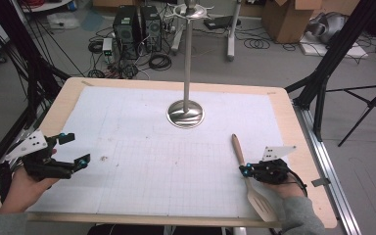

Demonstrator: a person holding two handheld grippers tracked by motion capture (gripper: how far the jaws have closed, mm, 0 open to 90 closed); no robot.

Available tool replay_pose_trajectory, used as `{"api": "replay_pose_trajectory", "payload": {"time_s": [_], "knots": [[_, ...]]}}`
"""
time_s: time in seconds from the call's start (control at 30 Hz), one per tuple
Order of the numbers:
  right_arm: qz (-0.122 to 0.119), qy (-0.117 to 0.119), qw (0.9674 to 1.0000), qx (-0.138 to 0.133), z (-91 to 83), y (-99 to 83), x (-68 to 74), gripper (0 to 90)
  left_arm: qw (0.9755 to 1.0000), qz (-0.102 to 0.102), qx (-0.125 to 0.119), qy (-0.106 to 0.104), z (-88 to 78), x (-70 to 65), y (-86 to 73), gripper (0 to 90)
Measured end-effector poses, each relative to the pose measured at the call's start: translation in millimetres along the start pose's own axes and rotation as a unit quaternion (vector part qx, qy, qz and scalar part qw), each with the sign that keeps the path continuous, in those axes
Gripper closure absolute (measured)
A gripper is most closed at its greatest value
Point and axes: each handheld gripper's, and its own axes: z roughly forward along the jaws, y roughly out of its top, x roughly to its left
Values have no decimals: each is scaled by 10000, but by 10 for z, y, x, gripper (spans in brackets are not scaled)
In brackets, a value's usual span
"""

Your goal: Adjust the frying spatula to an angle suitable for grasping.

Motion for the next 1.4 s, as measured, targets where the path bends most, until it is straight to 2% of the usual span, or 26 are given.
{"api": "replay_pose_trajectory", "payload": {"time_s": [0.07,0.1,0.13,0.2,0.3,0.4,0.53,0.67,1.1,1.33,1.4], "knots": [[45,-145,9998,-155,-45,1,-42,900,10000,-9,6,-2,3,-1,-4,41],[45,-145,9998,-155,-45,1,-42,900,10000,-9,6,-2,3,-1,-4,40],[133,-327,9991,-234,-73,-11,-94,900,10000,-7,15,7,4,-3,-10,41],[251,-471,9982,-285,-82,-24,-149,900,10000,-5,23,3,0,-5,-15,41],[347,-560,9976,-225,-73,-38,-198,900,10000,-13,24,21,-8,-4,-18,40],[391,-666,9970,-47,-24,-62,-272,900,10000,-33,12,41,-26,1,-25,41],[405,-662,9970,-22,5,-54,-297,900,10000,-32,12,47,-42,5,-29,41],[414,-710,9964,195,73,-20,-313,900,10000,-58,11,75,-67,9,-40,40],[416,-602,9971,215,173,52,-326,900,9999,-82,3,149,-114,12,-56,41],[260,-532,9977,329,241,135,-301,900,9998,-96,-7,179,-140,16,-64,41],[149,-503,9980,364,269,171,-290,900,9998,-98,-6,190,-155,20,-67,40]]}}
